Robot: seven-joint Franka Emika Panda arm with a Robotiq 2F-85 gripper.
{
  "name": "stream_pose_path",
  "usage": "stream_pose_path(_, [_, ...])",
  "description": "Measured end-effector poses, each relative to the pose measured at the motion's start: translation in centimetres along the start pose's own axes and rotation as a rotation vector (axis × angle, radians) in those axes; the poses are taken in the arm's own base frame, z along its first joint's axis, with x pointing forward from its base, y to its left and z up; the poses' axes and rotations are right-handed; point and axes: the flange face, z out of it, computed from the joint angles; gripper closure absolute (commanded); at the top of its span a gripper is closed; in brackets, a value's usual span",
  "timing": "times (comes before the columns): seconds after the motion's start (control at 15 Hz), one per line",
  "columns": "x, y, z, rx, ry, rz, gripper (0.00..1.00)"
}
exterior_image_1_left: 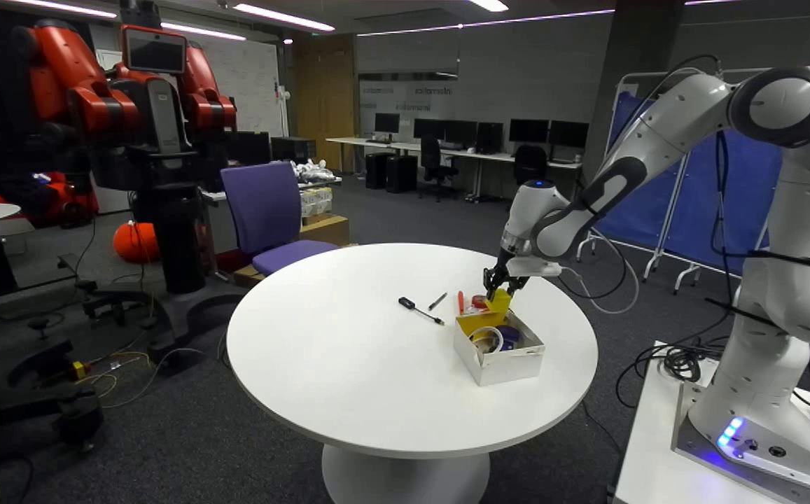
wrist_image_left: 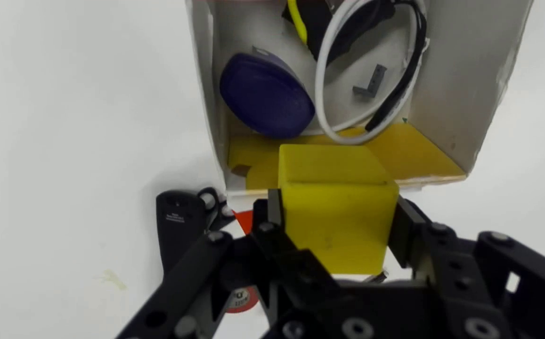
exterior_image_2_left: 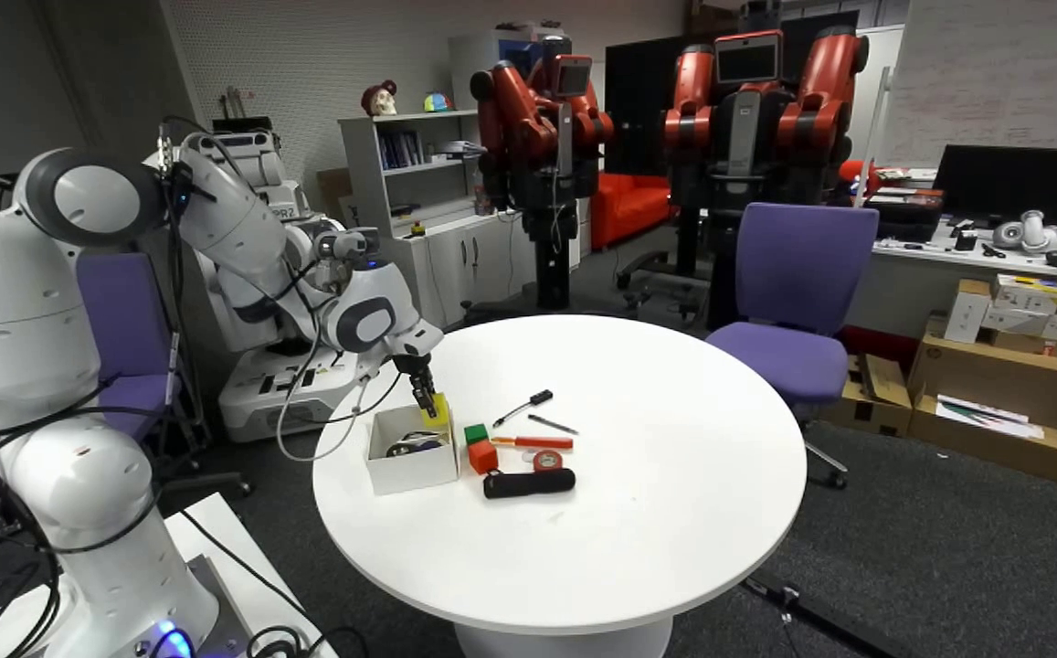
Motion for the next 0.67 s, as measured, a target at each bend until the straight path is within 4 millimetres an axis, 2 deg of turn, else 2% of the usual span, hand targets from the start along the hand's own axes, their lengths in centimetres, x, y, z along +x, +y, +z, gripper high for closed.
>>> stream_pose_path(0.27, [-1.5, 0.2, 0.4, -0.072, -0.025, 0.055, 0.7])
stream_pose_path(0.6, [-1.8, 1.1, 2.1, -0.126, -0.046, 0.078, 0.7])
stream_pose_path(0.67, [-1.8, 1.4, 2.5, -0.134, -0.05, 0.078, 0.2])
